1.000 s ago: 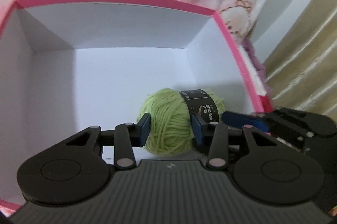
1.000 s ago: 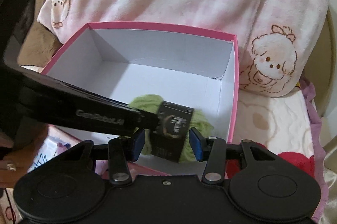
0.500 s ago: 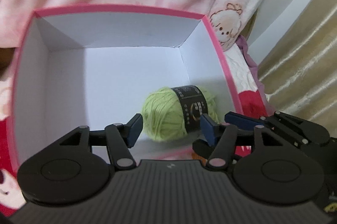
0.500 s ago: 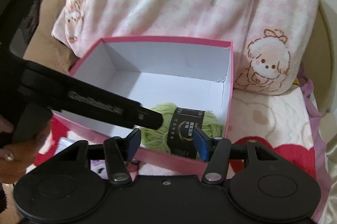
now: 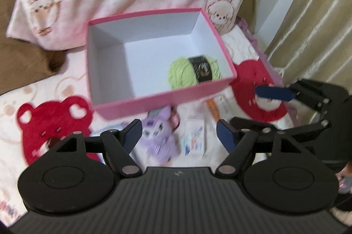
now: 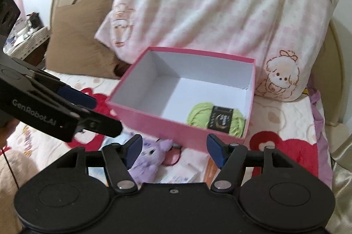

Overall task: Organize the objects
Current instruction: 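Open the left tool to drop the yarn ball and withdraw, then reach the left tool to the gold-capped foundation bottle and grasp it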

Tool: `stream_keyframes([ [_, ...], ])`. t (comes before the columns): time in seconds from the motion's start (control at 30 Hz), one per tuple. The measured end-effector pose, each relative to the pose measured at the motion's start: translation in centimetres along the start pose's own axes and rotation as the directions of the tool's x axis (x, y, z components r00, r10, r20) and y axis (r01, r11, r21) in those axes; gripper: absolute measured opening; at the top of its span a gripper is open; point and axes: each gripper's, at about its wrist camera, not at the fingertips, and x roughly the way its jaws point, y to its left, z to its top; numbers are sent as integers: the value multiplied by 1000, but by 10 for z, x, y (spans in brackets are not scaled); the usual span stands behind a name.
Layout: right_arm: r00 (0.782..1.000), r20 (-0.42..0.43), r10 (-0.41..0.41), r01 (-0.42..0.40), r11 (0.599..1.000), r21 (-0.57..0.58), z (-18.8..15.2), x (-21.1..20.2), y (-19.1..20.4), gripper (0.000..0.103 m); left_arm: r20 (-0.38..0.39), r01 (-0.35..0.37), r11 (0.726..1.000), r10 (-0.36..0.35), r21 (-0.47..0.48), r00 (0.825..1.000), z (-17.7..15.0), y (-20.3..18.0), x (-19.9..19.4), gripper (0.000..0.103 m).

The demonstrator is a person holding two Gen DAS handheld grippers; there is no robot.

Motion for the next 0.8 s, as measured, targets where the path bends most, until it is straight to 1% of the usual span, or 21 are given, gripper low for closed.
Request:
stream_keyframes([
  [0.1, 999, -17, 43, -43, 999, -22, -8, -13, 15, 78, -25, 4, 1000, -4, -6, 1000, -20, 4, -12, 79],
  [0.17, 996, -40, 76, -77, 997, -27, -18, -16, 25, 80, -43, 8, 1000, -9, -21, 999, -34, 8, -13, 80],
  [0.23, 993, -65, 102, -104, 994, -25, -30, -14, 33, 80, -56, -10, 999, 8, -39, 998, -48, 10, -10, 82],
  [0.37, 983, -119, 137, -141, 990, -24, -55, 0, 50, 80, -81, -16, 997, 10, -79, 997, -76, 17, 8, 83],
  [0.5, 972, -149, 181, -183, 983, -4, -74, 18, 60, 80, -123, -19, 994, 5, -107, 992, -93, 21, 36, 83],
  [0.63, 967, -177, 184, -192, 981, -30, -90, 39, 72, 80, -154, -5, 990, -18, -143, 988, -103, 24, 60, 83],
  [0.7, 964, -203, 173, -187, 981, -52, -97, 53, 78, 80, -165, -14, 988, -12, -152, 986, -107, 24, 70, 83],
  [0.8, 965, -217, 149, -171, 981, -87, -103, 66, 84, 80, -189, -20, 986, -12, -164, 982, -113, 26, 83, 83],
])
